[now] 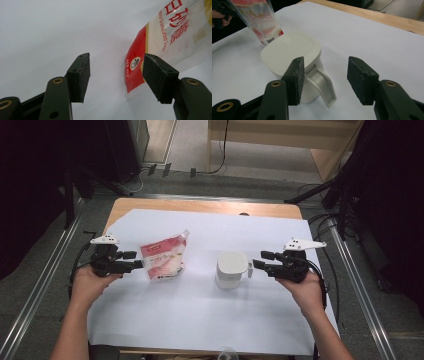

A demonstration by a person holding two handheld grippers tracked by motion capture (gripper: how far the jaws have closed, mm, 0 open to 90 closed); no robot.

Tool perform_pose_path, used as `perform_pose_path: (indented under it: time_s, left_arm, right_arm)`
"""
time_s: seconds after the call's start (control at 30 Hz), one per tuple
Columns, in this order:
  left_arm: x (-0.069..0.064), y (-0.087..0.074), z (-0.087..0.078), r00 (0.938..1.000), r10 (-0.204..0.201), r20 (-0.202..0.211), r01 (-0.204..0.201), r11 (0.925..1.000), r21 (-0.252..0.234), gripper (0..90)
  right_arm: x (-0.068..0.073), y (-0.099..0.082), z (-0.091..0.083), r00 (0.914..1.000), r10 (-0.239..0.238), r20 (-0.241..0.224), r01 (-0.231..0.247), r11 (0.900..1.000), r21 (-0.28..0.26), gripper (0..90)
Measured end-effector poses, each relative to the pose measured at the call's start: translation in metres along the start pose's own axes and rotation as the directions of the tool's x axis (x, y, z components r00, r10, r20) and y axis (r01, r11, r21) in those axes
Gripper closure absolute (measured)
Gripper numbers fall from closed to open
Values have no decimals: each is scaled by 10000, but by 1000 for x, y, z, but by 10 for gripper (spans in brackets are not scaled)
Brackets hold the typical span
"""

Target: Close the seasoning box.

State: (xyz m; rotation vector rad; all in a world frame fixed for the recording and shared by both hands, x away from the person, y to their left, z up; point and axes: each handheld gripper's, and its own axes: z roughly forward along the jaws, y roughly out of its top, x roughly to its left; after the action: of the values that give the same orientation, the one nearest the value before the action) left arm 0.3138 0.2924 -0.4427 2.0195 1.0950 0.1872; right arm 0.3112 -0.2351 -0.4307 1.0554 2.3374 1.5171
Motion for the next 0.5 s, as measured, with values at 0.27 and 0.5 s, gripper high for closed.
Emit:
perform_pose_path:
  time_s: [0.27,0.5]
  left_arm:
    - [-4,2,0,9999,117,3,-117,9999,-49,403]
    - [-6,4,-4,9998,-1,192,7,9995,-316,403]
  right_arm:
    - [-8,-6,-12,9991,-235,359,237,9997,-43,445]
    - [-16,-13,-20,9959,-387,815,388,9992,-3,424]
